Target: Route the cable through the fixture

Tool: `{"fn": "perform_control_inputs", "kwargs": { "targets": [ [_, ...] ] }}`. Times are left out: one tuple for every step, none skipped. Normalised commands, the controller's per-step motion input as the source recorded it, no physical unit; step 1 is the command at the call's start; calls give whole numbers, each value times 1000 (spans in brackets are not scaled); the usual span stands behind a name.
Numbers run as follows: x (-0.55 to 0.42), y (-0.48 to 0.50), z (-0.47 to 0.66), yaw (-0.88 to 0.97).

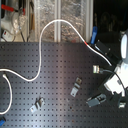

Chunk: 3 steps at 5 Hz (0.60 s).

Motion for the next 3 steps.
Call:
{"fn": "perform_control_inputs", "kwargs": {
  "targets": [
    [277, 274, 376, -34],
    [345, 213, 403, -83],
    [390, 207, 334, -91]
  ]
}}
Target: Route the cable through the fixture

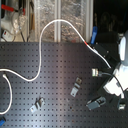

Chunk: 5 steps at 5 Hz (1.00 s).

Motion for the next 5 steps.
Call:
{"fn": "perform_control_inputs", "kwargs": {
  "targets": [
    [505, 78, 352, -157],
    [-236, 214, 444, 0],
    [-300, 263, 494, 0],
    [-376, 333, 446, 140],
    [-363, 337, 331, 160]
  ]
}}
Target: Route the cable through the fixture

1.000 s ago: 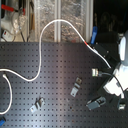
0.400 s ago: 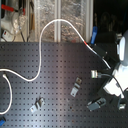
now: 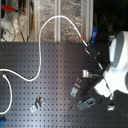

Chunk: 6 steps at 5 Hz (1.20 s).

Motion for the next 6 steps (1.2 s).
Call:
{"fn": "perform_control_inputs", "kwargs": {
  "targets": [
    [148, 167, 137, 94],
    [280, -99, 308, 0],
    [-191, 202, 216, 43],
    [-204, 216, 188, 54],
    [-217, 239, 125, 80],
    [-197, 222, 97, 83]
  ]
}}
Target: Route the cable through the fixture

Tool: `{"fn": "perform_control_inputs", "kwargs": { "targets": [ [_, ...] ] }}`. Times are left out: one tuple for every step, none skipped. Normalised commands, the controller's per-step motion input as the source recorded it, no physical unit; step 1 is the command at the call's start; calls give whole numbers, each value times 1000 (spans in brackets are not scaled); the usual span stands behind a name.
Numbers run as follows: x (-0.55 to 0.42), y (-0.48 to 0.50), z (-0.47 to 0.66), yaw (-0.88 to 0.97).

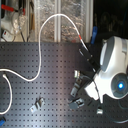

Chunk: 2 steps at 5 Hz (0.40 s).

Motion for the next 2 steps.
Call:
{"fn": "perform_control_inputs", "kwargs": {
  "targets": [
    [-152, 178, 37, 94],
    [-11, 13, 0, 0]
  ]
}}
